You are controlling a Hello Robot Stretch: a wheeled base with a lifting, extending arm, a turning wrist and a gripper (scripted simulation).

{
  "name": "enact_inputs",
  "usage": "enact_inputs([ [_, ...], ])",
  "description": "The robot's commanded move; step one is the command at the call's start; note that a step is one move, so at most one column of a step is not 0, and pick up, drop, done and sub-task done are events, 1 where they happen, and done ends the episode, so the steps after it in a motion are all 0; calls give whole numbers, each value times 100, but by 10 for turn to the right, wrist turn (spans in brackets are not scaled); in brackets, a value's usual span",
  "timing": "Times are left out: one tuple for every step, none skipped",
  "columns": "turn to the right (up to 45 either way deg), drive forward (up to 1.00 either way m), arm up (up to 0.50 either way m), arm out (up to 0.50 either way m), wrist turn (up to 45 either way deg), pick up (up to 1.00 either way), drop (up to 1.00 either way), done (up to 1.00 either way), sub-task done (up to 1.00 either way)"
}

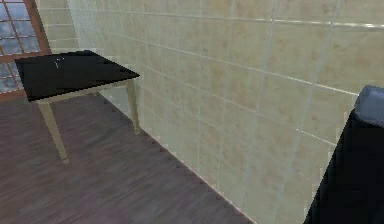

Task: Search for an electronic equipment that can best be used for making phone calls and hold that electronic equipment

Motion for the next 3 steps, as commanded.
enact_inputs([
  [0, 0, 0, 0, 450, 0, 0, 0, 0],
  [0, 0, 0, 0, 210, 0, 0, 0, 0],
  [0, 0, -30, 0, 0, 0, 0, 0, 0],
])
